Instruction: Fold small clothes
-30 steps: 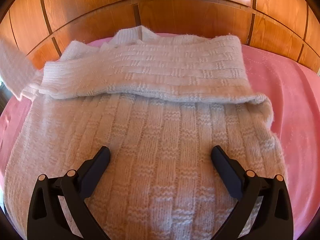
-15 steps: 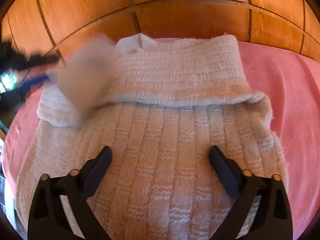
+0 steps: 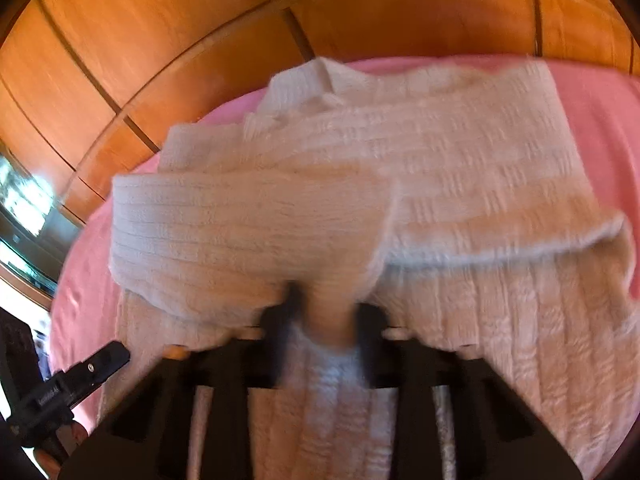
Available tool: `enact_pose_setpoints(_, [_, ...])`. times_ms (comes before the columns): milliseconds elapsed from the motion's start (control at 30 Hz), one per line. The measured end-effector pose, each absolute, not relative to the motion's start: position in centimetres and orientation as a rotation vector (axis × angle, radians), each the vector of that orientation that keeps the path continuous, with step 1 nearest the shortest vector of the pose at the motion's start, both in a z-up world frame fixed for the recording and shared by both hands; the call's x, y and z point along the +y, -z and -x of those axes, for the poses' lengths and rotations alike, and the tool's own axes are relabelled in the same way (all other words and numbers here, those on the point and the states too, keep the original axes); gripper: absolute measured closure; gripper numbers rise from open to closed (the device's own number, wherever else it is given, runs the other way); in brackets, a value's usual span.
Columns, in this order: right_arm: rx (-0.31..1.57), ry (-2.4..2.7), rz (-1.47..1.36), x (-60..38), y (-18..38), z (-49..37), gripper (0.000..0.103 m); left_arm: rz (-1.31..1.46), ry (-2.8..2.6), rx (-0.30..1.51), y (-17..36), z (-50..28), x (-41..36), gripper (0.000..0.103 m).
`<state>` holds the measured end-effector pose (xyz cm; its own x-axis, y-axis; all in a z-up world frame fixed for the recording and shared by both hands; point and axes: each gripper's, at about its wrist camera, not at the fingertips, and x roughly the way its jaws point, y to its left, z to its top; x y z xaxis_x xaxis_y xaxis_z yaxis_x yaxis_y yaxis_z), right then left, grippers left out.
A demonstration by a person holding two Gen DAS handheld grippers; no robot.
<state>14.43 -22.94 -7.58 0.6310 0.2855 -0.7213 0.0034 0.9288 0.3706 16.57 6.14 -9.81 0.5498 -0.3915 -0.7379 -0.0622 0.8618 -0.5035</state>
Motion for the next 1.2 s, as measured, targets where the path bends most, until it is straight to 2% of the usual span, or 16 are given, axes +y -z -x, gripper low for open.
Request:
enact_pose_setpoints(233, [0.609, -0.179, -0.216, -24.4, -3.5, -12.9, 0.096, 0.482, 0.199, 0.952, 9.1, -18.3, 6.2, 0.059])
enact_pose_setpoints(333, [0.580, -0.123, -0.174, -26.3, -5.0, -13.3, 0.096, 0.456, 0.149, 0.968, 9.5, -19.8, 6.1, 0.059])
enact_pose_setpoints(500, [0.723, 0.018, -0.227, -31.4, 0.4, -15.4, 0.096, 0.502, 0.047, 0.999, 10.4, -21.7, 7.5, 0.059])
enact_pose_setpoints(700, [0.868, 0.134, -0.311, -34.9, 7.5, -16.2, 0.096, 0.494, -0.049, 1.020, 10.5, -22.3, 7.7, 0.070])
enact_pose_setpoints(733, [0.862, 0.137, -0.315, -35.0, 8.0, -16.0, 0.096, 0.486, -0.066, 1.023, 10.5, -22.4, 7.7, 0.075])
enact_pose_setpoints(800, [0.852, 0.136, -0.315, -35.0, 7.9, -15.9, 0.096, 0.490, -0.109, 1.027, 10.1, -22.0, 7.9, 0.076])
enact_pose_setpoints(867, [0.844, 0.118, -0.317, -35.2, 7.3, -15.8, 0.092, 0.494, -0.099, 1.005, 9.1, -21.5, 7.9, 0.076])
enact_pose_setpoints(900, [0.834, 0.116, -0.312, -35.4, 6.9, -15.5, 0.081, 0.499, -0.083, 0.977, 8.2, -21.1, 8.1, 0.076])
enact_pose_setpoints(933, [0.821, 0.116, -0.308, -35.6, 6.4, -15.1, 0.073, 0.514, -0.058, 0.951, 7.5, -20.9, 8.3, 0.071])
enact_pose_setpoints(967, [0.804, 0.118, -0.305, -35.8, 6.1, -14.6, 0.059, 0.541, -0.017, 0.918, 6.6, -21.0, 8.8, 0.065])
enact_pose_setpoints(1000, [0.772, 0.119, -0.303, -35.9, 5.2, -13.8, 0.055, 0.555, -0.004, 0.902, 6.1, -21.3, 9.2, 0.055])
enact_pose_setpoints(1033, [0.744, 0.109, -0.305, -35.9, 4.4, -13.1, 0.055, 0.570, 0.012, 0.889, 5.7, -21.9, 9.7, 0.050])
enact_pose_setpoints(1200, [0.699, -0.018, -0.269, -33.6, 3.0, -12.4, 0.046, 0.663, 0.136, 0.937, 6.8, -27.5, 11.6, 0.049])
